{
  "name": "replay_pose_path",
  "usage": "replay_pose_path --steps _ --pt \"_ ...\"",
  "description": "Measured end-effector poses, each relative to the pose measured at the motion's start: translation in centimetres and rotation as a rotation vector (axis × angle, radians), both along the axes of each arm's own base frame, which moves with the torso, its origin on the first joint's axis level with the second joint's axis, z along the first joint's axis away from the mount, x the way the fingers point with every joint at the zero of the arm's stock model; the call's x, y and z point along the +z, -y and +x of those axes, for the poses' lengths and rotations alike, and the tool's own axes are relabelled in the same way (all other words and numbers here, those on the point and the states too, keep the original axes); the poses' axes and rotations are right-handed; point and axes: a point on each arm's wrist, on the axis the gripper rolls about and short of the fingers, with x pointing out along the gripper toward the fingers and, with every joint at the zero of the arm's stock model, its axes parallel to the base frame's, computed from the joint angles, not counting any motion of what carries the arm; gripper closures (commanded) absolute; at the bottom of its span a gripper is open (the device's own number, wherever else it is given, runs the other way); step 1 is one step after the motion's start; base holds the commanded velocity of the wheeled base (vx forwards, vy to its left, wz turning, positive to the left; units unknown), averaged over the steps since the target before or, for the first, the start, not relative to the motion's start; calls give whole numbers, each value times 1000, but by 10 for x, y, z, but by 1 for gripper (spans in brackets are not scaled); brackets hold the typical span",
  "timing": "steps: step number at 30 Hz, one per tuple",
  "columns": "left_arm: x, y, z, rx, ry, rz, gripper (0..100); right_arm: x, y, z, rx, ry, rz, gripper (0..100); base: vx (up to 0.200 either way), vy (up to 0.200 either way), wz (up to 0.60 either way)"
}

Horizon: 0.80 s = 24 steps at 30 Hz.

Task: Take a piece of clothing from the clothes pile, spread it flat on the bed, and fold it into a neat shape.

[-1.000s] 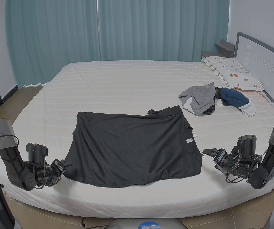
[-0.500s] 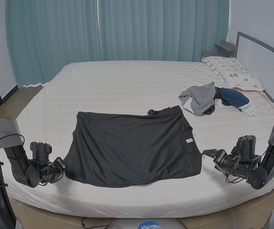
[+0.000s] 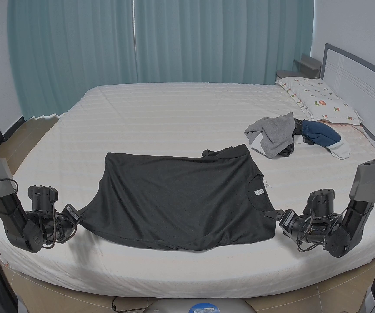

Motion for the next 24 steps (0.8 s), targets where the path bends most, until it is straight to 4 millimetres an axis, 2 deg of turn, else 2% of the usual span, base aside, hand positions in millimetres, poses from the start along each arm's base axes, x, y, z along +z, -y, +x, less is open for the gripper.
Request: replay_pose_path --steps 4,5,15,20,24 --pt "9 -2 -2 8 27 2 100 -12 -5 11 9 -35 -14 0 0 0 0" --pt "10 -2 -2 10 32 3 100 -14 -6 14 11 -38 -15 100 0 0 0" --pt "17 -3 -4 13 53 5 100 -18 -7 30 17 -15 1 100 0 0 0" --pt "20 -3 -5 13 60 5 100 -7 0 30 8 8 16 100 0 0 0" --pt "24 -3 -8 10 69 12 100 4 7 21 3 12 23 100 0 0 0"
